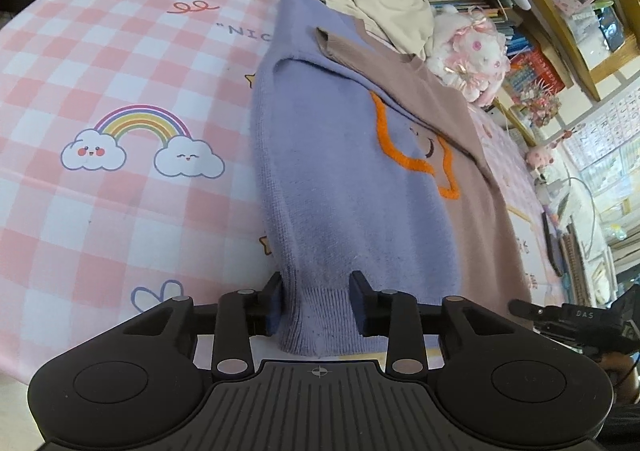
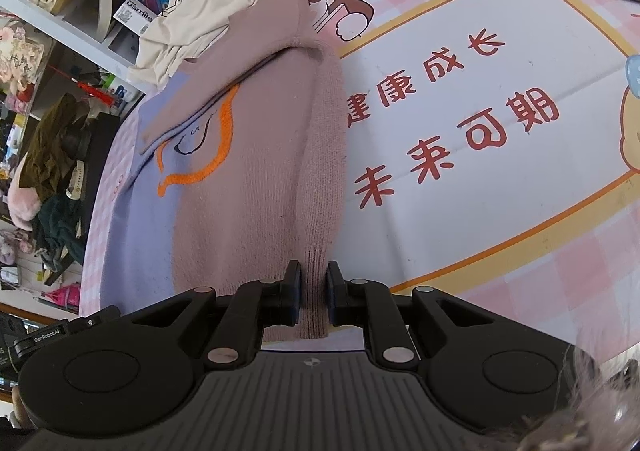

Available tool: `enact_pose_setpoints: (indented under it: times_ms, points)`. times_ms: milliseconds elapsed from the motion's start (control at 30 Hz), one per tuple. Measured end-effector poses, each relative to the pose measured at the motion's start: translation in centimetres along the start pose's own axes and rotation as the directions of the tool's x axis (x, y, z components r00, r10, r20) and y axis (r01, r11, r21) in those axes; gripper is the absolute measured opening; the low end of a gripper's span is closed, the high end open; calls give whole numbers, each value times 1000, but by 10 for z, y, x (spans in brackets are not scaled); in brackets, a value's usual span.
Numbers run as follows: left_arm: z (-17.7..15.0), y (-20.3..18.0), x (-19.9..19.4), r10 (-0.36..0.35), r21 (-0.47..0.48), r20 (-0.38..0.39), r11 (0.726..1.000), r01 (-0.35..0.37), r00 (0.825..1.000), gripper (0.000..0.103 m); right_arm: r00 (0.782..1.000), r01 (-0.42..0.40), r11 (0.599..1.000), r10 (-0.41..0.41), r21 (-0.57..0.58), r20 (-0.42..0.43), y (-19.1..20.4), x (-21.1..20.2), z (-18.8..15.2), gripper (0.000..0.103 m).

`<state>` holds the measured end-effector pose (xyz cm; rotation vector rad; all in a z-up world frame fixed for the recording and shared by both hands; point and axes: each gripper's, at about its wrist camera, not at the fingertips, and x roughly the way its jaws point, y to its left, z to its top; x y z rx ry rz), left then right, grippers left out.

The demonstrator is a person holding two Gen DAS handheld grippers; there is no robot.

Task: Fold clothes
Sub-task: 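Lift the hem with both grippers and fold it up toward the collar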

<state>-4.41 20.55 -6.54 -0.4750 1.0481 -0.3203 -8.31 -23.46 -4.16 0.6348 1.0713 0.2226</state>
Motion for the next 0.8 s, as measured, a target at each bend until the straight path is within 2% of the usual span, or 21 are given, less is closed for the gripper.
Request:
enact_pose_setpoints:
  times_ms: [33,67,100,167,400,633,700,800]
  points:
    - [0,1,0,7,-4,0,1000,-7,1000,13,1000,1,1000,-1,-3,-3,0,-1,0,12]
    - [0,3,0,14,-8,0,1000,-14,1000,7,1000,2,1000,-2,-5,-5,0,-1,0,12]
    - [-1,4,0,22,-12,1,1000,-22,1000,4,1000,2,1000,-2,-8,-8,1,-2,0,12]
    - [-1,8,-1,18,-24,-8,1000,-19,1000,3,1000,4,1000,-4,-13,-13,1,-3,-1,11]
    - [-12,28,-22,-90,-97,-72,992,83,993,3,998,-21,999,19,-33,-65,-2,-22,-6,9]
    - [-39,35,-36,-177,-188,-113,970,154,978,3,988,-45,998,49,33,-147,-10,-44,-30,8]
    - [-42,35,-35,-202,-218,-106,960,176,974,3,986,-43,998,52,54,-159,-12,-46,-32,8]
    - [-33,34,-39,-260,-254,-44,937,241,965,3,988,-81,994,90,80,-129,-12,-52,-22,8]
